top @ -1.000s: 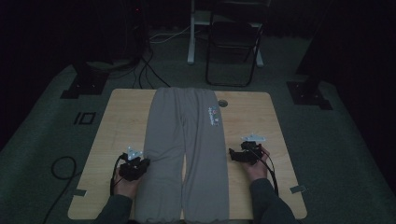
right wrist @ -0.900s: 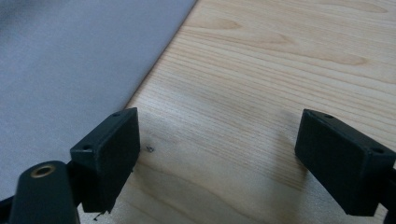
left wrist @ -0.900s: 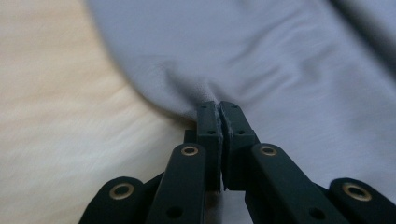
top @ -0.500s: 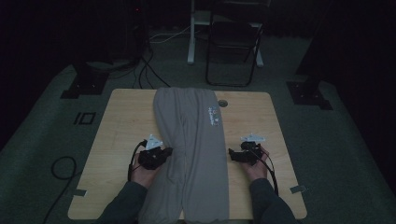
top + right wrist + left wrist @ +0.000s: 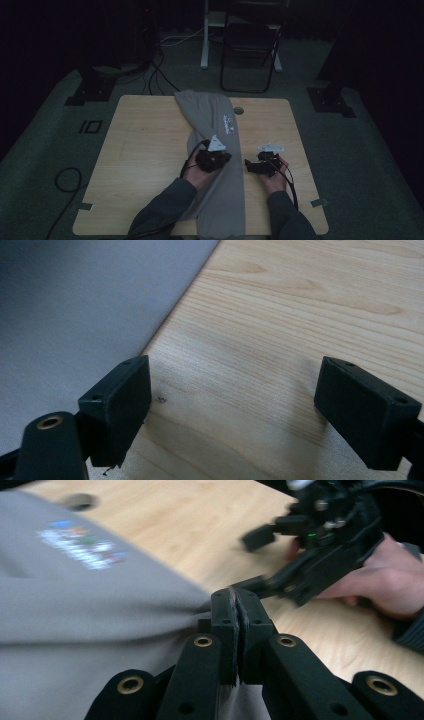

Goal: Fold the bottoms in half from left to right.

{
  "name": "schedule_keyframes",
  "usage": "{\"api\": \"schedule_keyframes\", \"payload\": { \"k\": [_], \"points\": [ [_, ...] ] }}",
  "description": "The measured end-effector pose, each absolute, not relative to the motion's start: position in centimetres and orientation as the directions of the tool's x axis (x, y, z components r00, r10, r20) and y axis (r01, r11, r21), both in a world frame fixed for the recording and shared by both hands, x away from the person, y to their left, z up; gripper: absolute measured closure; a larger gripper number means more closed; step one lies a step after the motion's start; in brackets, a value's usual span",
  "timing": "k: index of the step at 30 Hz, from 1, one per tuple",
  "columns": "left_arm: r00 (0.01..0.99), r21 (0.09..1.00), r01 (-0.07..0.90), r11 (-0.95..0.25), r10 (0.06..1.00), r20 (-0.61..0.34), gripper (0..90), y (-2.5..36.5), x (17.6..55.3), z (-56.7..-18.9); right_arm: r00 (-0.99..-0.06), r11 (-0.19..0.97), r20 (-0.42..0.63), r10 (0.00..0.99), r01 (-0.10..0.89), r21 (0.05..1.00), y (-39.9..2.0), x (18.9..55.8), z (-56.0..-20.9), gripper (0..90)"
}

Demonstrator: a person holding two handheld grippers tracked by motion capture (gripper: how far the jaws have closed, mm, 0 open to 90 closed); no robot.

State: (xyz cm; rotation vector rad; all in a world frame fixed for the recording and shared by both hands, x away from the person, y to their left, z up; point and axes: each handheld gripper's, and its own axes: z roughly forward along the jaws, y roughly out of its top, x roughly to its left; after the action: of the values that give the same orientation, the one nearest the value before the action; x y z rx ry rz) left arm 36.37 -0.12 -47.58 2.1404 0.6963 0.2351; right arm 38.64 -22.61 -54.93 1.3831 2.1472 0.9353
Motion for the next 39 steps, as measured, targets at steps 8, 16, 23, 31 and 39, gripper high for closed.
{"api": "schedule_keyframes", "payload": {
  "k": [8, 16, 23, 31, 39],
  "points": [
    [0.841, 0.75, 0.442, -0.492, 0.519, -0.154, 67.0, -1.4, 37.1, -49.5, -0.412, 0.274, 0.011, 0.911, 0.625, 0.731, -22.7, 38.6, -54.9, 16.7],
    [0.757, 0.793, 0.452, -0.408, 0.645, -0.1, 56.6, 6.0, 36.1, -47.6, -0.4, 0.234, 0.05, 0.915, 0.629, 0.741, -22.4, 38.3, -54.4, 45.6],
    [0.568, 0.762, 0.519, -0.387, 0.822, 0.031, 56.6, 14.6, 35.0, -52.0, -0.523, 0.204, 0.144, 0.84, 0.55, 0.81, -19.4, 36.5, -52.2, 53.2],
    [0.468, 0.762, 0.564, -0.318, 0.883, 0.023, 55.8, 18.1, 34.5, -54.3, -0.577, 0.337, 0.062, 0.814, 0.557, 0.759, -15.7, 36.3, -52.4, 48.7],
    [0.476, 0.752, 0.565, -0.339, 0.878, 0.038, 54.7, 17.7, 34.4, -54.3, -0.557, 0.504, -0.159, 0.815, 0.546, 0.669, -14.6, 35.5, -53.1, 76.2]
  ]
}}
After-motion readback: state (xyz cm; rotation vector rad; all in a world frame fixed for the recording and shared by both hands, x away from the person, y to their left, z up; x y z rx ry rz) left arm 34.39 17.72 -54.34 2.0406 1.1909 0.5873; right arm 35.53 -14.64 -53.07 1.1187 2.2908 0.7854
